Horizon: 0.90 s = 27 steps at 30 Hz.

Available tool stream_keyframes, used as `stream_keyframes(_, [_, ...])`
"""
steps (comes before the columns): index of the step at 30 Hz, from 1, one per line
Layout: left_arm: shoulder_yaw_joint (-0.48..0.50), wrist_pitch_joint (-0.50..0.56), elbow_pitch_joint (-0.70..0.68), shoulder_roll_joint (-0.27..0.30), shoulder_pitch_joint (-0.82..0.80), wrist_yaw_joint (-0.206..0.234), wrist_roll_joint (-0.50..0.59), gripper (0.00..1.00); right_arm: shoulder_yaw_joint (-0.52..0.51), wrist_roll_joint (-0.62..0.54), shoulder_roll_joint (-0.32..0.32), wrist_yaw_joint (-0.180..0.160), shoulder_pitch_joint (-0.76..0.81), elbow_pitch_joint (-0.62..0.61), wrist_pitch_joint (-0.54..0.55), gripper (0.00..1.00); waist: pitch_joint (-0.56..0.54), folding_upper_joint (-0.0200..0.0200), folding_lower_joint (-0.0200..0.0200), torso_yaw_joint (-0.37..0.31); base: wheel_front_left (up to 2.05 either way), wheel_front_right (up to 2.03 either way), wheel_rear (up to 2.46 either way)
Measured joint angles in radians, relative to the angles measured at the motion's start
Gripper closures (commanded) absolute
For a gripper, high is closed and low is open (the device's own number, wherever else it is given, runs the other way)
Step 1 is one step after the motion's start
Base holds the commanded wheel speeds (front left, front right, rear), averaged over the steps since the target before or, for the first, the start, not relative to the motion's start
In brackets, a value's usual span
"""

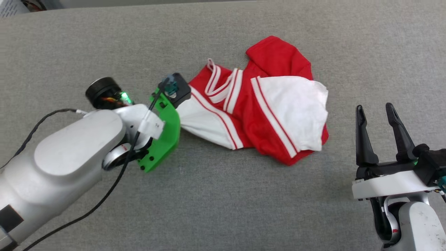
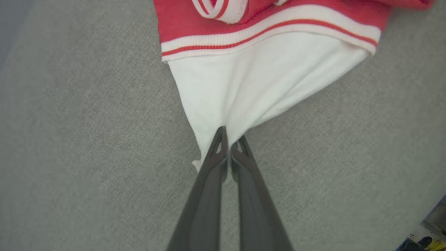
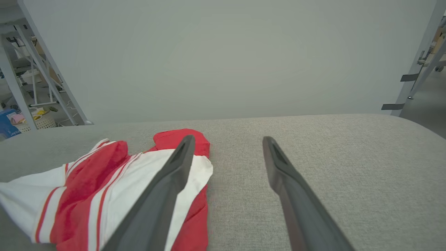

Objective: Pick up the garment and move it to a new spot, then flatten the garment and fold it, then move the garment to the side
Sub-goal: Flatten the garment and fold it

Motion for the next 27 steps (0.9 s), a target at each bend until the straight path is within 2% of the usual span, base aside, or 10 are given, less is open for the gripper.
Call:
stream_keyframes(2, [0.0, 0.0, 0.018, 0.027, 0.036, 0.0, -0.007, 1.0, -0.002, -0.002, 0.0, 0.0, 0.001, 0.0, 0.0, 0.0, -0.009, 0.0, 0.0, 0.012, 0.0, 0.0, 0.0])
stream_keyframes(6, [-0.002, -0.011, 0.077, 0.044, 0.106, 0.001, -0.028, 1.0, 0.0, -0.01, 0.0, 0.0, 0.001, 0.001, 0.0, 0.0, -0.009, 0.0, 0.0, 0.02, 0.0, 0.0, 0.0])
stream_keyframes(13, [0.021, -0.09, 0.192, 0.024, 0.164, 0.004, -0.073, 1.0, -0.006, -0.016, 0.0, 0.0, 0.002, 0.009, 0.0, 0.0, 0.008, 0.0, 0.0, 0.001, 0.0, 0.0, 0.0])
stream_keyframes(14, [0.027, -0.12, 0.204, 0.019, 0.17, 0.005, -0.073, 0.71, -0.009, -0.017, 0.0, 0.0, 0.003, 0.011, 0.0, 0.0, 0.006, 0.0, 0.0, 0.0, 0.0, 0.0, 0.0])
stream_keyframes(15, [0.034, -0.159, 0.213, 0.013, 0.18, 0.009, -0.07, 0.0, -0.012, -0.02, 0.0, 0.0, 0.005, 0.011, 0.0, 0.0, 0.001, 0.0, 0.0, -0.001, 0.0, 0.0, 0.0])
stream_keyframes(20, [0.094, -0.384, 0.221, -0.017, 0.244, 0.08, -0.061, 0.0, -0.037, -0.024, -0.003, 0.0, 0.028, 0.002, 0.0, 0.0, -0.036, 0.0, 0.0, 0.003, 0.0, 0.0, 0.0])
stream_keyframes(22, [0.135, -0.504, 0.194, -0.017, 0.284, 0.139, -0.053, 0.0, -0.051, -0.024, -0.017, 0.0, 0.034, -0.009, 0.0, 0.0, -0.063, 0.0, 0.0, 0.011, 0.0, 0.0, 0.0])
stream_keyframes(27, [0.201, -0.698, 0.12, 0.001, 0.365, 0.276, -0.037, 0.0, -0.079, -0.024, -0.063, 0.0, 0.033, -0.045, 0.0, 0.0, -0.116, 0.0, 0.0, 0.036, 0.0, 0.0, 0.0])
